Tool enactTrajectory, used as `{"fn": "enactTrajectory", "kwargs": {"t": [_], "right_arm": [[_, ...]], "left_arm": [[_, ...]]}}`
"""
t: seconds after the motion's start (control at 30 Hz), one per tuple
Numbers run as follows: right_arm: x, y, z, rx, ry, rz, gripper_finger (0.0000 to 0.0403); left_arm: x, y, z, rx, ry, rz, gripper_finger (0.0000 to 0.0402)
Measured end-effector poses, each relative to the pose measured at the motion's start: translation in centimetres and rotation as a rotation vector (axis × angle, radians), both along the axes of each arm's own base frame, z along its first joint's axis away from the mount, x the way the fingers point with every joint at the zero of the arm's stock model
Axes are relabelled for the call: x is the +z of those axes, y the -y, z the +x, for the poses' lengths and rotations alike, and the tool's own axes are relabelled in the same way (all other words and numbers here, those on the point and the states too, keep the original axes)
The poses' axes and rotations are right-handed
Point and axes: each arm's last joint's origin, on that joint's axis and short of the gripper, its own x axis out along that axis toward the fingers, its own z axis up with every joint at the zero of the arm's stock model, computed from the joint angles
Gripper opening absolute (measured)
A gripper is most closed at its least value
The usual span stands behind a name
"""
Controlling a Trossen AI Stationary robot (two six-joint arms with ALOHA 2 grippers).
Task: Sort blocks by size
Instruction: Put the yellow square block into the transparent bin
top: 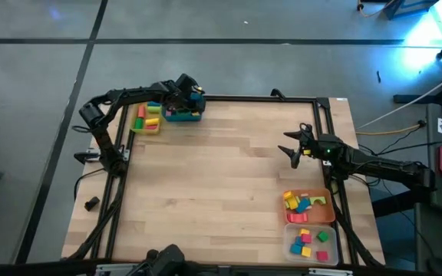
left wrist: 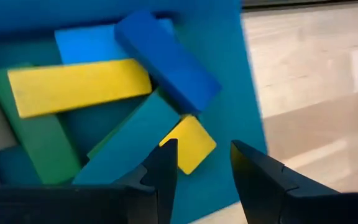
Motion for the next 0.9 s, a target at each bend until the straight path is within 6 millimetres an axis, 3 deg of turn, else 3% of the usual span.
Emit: {"fn": "enactTrajectory", "kwargs": {"t": [0.23,0.4,0.9], "right_arm": [[0.0,0.0,0.0,0.0,-0.001,0.0,0.0298],[0.0,0.0,0.0,0.0,-0.004,0.001,0.0298],[-0.1,0.0,0.0,0.001,-0.007,0.002,0.0298]], "left_arm": [[-1.9,-0.5,0.3,0.082,-0.006,-0.074,0.0134],[-2.2,-1.0,0.0,0.122,0.009,-0.098,0.0134],[-2.7,-3.2,-3.0,0.235,0.004,-0.163,0.0134]]}}
